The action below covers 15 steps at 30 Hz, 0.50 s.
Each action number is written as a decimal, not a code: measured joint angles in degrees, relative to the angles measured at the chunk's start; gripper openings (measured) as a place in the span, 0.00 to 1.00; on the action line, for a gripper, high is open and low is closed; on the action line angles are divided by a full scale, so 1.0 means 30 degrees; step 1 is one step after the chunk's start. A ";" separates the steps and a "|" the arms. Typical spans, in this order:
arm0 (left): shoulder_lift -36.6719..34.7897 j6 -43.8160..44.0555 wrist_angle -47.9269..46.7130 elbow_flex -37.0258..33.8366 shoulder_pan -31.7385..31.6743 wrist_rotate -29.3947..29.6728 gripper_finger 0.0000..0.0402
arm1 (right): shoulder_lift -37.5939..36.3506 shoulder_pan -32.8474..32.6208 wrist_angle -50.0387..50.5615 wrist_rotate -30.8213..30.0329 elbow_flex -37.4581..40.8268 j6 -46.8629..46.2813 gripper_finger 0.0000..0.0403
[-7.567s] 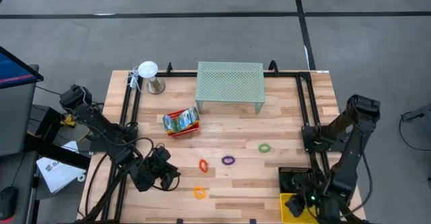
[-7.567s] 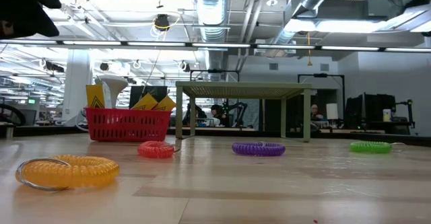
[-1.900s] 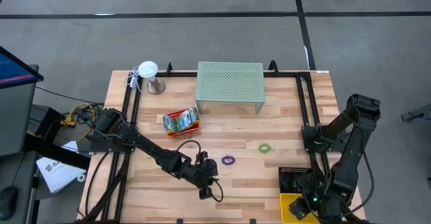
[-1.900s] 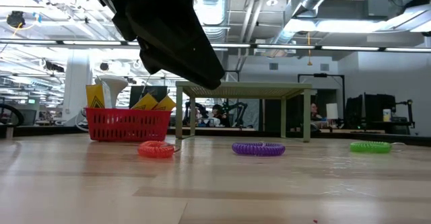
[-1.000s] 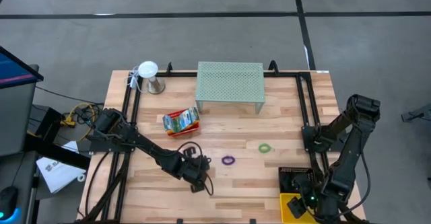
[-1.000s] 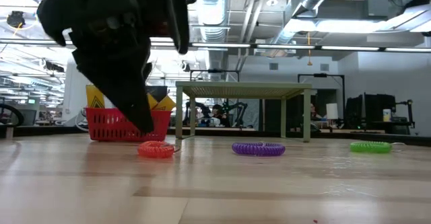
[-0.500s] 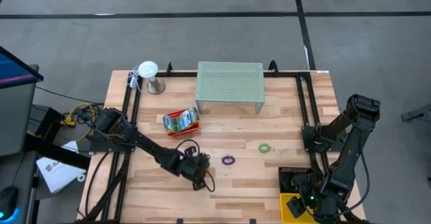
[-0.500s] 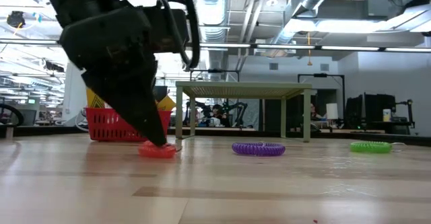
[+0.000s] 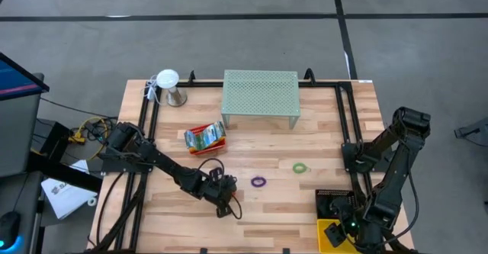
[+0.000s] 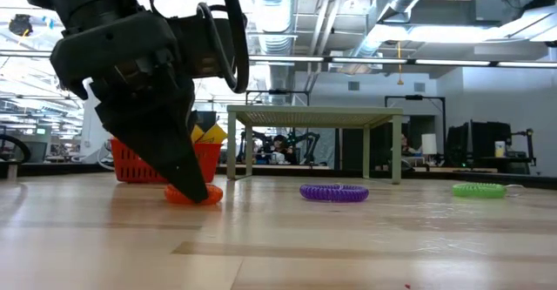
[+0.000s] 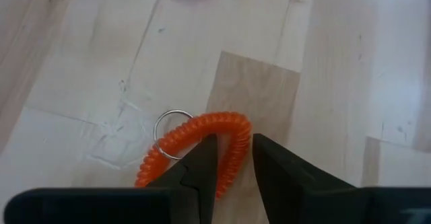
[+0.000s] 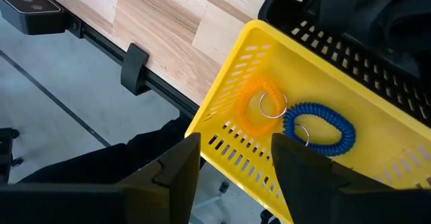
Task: Pick & Place Office Desk Supplies
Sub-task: Put the orange spring keychain into the yellow bin
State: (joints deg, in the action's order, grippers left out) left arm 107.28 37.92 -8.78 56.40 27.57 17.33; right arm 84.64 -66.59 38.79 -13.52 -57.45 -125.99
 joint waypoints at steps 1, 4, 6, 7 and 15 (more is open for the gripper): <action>0.0029 -0.0008 0.0009 0.0000 0.0012 -0.0007 0.22 | 0.0000 0.0000 0.0000 -0.0007 -0.0001 0.0000 0.45; 0.0064 -0.0038 -0.0005 0.0000 0.0051 0.0027 0.22 | 0.0000 0.0000 0.0000 -0.0007 -0.0001 0.0000 0.45; 0.0213 -0.0016 0.0004 0.0022 0.0051 0.0153 0.22 | 0.0000 0.0000 0.0007 -0.0007 -0.0004 0.0000 0.45; 0.0287 -0.0016 0.0008 0.0036 0.0051 0.0247 0.22 | 0.0000 0.0006 0.0007 -0.0007 -0.0002 0.0000 0.45; 0.1620 0.1529 0.0161 0.0153 0.0307 0.1245 0.18 | 0.0000 0.0131 0.0000 -0.0015 0.0000 0.0000 0.45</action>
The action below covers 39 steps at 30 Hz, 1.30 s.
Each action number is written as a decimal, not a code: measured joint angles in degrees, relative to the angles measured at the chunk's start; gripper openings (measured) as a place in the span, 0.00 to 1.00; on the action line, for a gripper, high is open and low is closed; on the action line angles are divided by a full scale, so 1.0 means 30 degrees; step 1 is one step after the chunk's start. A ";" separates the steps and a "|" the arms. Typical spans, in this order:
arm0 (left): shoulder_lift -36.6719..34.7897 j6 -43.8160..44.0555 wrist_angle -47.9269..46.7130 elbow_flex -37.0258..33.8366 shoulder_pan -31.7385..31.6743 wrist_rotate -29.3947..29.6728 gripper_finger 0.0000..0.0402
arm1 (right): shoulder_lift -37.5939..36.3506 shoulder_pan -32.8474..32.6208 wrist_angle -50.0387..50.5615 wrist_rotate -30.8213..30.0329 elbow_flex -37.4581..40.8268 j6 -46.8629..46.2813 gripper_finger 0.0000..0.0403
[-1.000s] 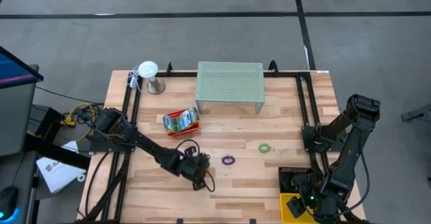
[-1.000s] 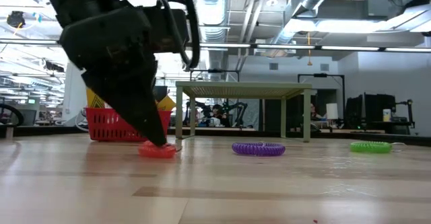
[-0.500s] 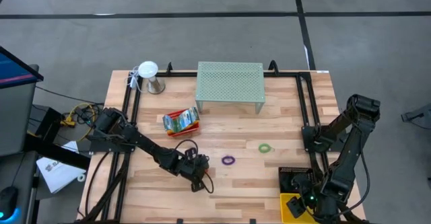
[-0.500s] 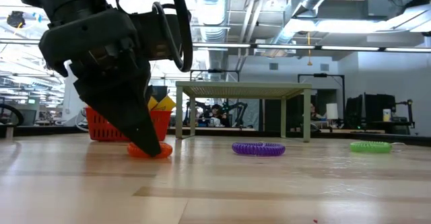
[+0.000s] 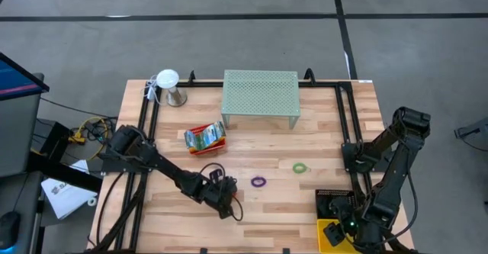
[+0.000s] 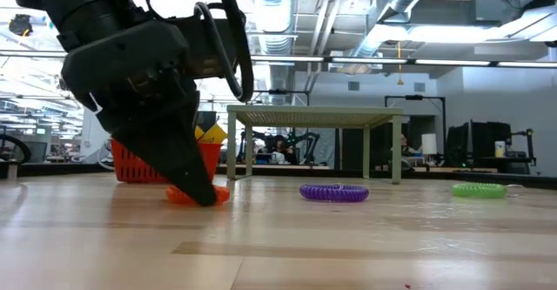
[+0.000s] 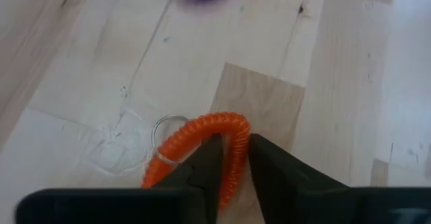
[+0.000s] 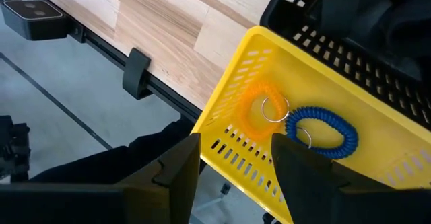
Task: Pick & Place Office Desk Supplies
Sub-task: Put the orange spring keychain into the yellow bin
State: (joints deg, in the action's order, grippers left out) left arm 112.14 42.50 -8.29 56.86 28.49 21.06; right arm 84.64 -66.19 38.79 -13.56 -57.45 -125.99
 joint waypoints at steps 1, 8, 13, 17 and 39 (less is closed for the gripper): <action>0.0014 0.0099 0.0049 0.0000 0.0078 0.0134 0.15 | 0.0000 0.0000 -0.0005 0.0000 -0.0001 0.0000 0.45; -0.0823 0.0499 0.0443 -0.0161 0.0083 0.0151 0.03 | 0.0000 0.0036 0.0102 -0.0470 -0.0003 0.0000 0.45; -0.2152 -0.0050 0.2766 -0.0271 -0.0302 -0.0397 0.02 | 0.0000 0.0686 -0.0367 -0.2953 0.0000 0.0286 0.45; -0.3093 -0.0887 0.5853 -0.0185 -0.0814 -0.1747 0.01 | 0.0000 0.1568 -0.1416 -0.5540 -0.0001 0.1593 0.45; -0.3526 -0.0496 1.6645 -0.0161 -0.2784 -0.7359 0.01 | -0.0007 0.7693 -0.9592 -0.8076 -0.0007 1.5701 0.45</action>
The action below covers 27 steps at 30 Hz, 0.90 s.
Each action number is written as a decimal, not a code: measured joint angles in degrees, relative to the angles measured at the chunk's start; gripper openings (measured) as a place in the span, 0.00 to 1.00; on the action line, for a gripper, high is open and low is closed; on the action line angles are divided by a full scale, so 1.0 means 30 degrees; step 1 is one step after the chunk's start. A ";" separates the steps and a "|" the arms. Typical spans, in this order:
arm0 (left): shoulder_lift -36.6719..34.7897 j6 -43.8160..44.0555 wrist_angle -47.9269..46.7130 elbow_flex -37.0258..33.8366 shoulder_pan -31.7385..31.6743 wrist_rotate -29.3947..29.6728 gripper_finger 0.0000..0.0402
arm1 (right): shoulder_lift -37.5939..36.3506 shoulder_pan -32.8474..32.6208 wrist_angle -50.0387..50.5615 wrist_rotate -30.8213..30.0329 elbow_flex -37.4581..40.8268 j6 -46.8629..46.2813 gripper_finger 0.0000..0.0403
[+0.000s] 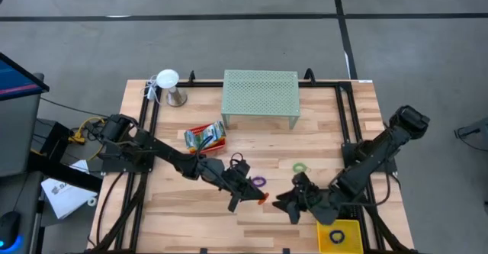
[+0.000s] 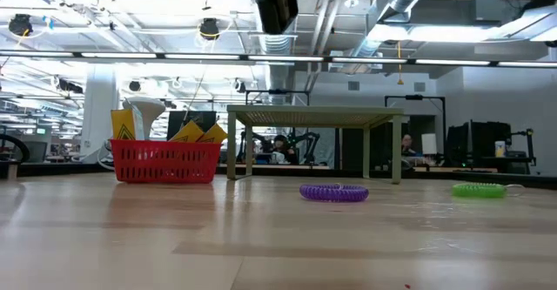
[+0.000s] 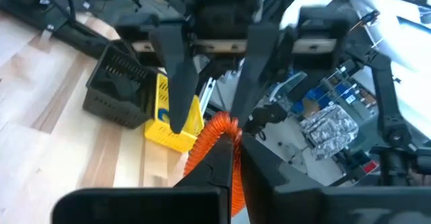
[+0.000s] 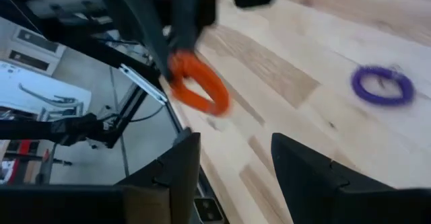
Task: Pick & Place Office Desk Supplies
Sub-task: Put the orange spring keychain into the yellow bin
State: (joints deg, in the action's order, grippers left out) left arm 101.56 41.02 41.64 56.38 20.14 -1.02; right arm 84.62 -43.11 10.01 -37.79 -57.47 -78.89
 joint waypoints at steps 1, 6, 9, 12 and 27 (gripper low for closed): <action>0.0000 0.0000 -0.0077 -0.0007 0.0000 0.0000 0.01 | 0.0000 0.0293 -0.0278 0.0206 0.0000 0.0378 0.45; 0.0000 -0.0003 -0.0031 -0.0007 -0.0009 0.0012 0.01 | 0.0000 0.1611 -0.1237 0.1490 0.0000 0.1995 0.45; 0.0000 0.0000 -0.0052 -0.0007 -0.0080 -0.0148 0.01 | 0.0000 0.2124 -0.1670 0.2469 0.0007 0.2873 0.45; -0.0022 -0.0022 0.0013 -0.0007 -0.0103 -0.0176 0.01 | 0.0000 0.2419 -0.1996 0.3112 0.0007 0.3442 0.44; -0.0060 -0.0233 0.0112 0.0037 -0.0108 -0.0175 0.02 | 0.0022 0.2187 -0.3796 0.3600 0.0036 0.5231 0.03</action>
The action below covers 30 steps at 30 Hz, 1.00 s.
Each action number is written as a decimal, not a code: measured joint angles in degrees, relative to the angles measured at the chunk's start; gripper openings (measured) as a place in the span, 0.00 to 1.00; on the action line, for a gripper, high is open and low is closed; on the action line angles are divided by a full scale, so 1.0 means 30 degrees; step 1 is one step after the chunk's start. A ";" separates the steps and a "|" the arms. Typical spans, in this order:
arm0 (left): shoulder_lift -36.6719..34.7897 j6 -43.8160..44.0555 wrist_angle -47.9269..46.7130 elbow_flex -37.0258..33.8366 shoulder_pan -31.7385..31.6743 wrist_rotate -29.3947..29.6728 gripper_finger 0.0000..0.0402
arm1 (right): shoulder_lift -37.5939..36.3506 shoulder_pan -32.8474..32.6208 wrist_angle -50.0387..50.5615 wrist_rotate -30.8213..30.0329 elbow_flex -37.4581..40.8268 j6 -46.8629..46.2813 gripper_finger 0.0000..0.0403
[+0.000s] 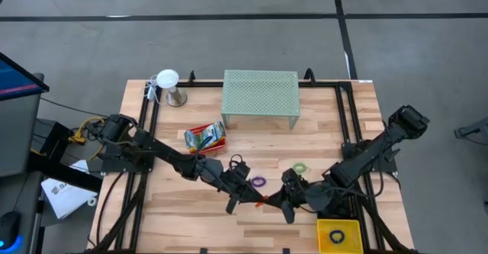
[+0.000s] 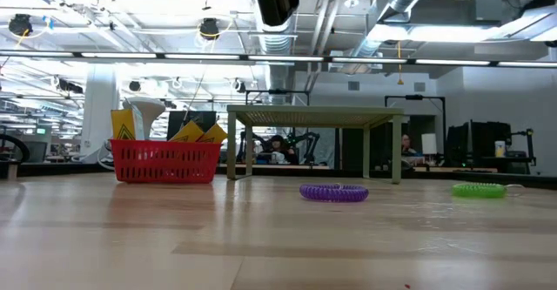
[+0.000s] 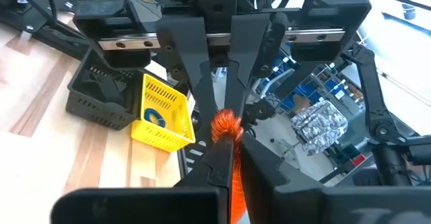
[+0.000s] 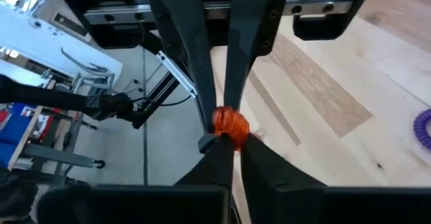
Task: Pick & Place Office Desk Supplies
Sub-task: Put the orange spring keychain into the yellow bin
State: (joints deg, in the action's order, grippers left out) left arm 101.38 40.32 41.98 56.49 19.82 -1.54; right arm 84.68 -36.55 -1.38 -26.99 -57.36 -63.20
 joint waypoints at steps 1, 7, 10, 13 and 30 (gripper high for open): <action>-0.0006 0.0000 0.0000 0.0001 0.0006 0.0000 0.01 | 0.0000 -0.0092 -0.0050 -0.0015 0.0000 -0.0018 0.03; -0.0006 -0.0007 -0.0129 0.0007 0.0017 0.0172 0.02 | 0.0000 -0.0690 -0.0310 -0.0287 0.0000 -0.0238 0.01; 0.0089 -0.0004 -0.0509 -0.0025 -0.0009 0.0398 0.03 | -0.0051 -0.0997 -0.0768 -0.0742 -0.0058 -0.0367 0.01; 0.0067 0.0015 -0.0263 -0.0015 -0.0008 0.0377 0.04 | -0.0022 -0.1223 -0.0771 -0.1092 -0.0058 -0.0395 0.00; 0.0067 0.0055 -0.0142 -0.0015 0.0028 -0.0477 0.24 | -0.0029 -0.1968 -0.0469 -0.2024 -0.0056 -0.0933 0.00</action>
State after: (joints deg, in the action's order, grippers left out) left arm 101.58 40.48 41.55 56.45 19.90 -2.97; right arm 84.60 -42.46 -2.79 -33.06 -57.53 -66.00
